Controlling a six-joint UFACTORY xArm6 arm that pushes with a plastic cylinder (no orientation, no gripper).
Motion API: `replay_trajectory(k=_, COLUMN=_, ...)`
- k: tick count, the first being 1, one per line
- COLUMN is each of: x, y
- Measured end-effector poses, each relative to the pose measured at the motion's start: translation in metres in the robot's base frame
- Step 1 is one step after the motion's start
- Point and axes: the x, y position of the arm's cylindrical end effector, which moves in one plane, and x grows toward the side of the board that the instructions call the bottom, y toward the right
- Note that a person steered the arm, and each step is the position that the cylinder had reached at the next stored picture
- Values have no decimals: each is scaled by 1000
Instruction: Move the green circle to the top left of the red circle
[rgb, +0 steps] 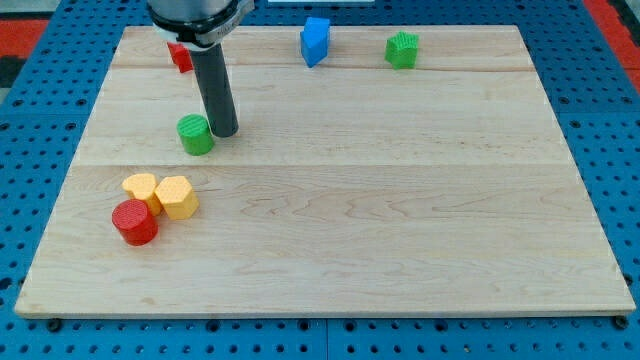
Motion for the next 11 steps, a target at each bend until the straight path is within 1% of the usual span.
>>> replay_trajectory(k=1, x=5, y=-15)
replay_trajectory(k=2, x=56, y=-33)
replay_trajectory(k=3, x=70, y=-37)
replay_trajectory(k=4, x=34, y=-37)
replay_trajectory(k=5, x=21, y=-43)
replay_trajectory(k=6, x=40, y=-90)
replay_trajectory(k=7, x=68, y=-110)
replay_trajectory(k=8, x=71, y=-139)
replay_trajectory(k=9, x=66, y=-180)
replay_trajectory(k=10, x=103, y=-186)
replay_trajectory(k=11, x=139, y=-171)
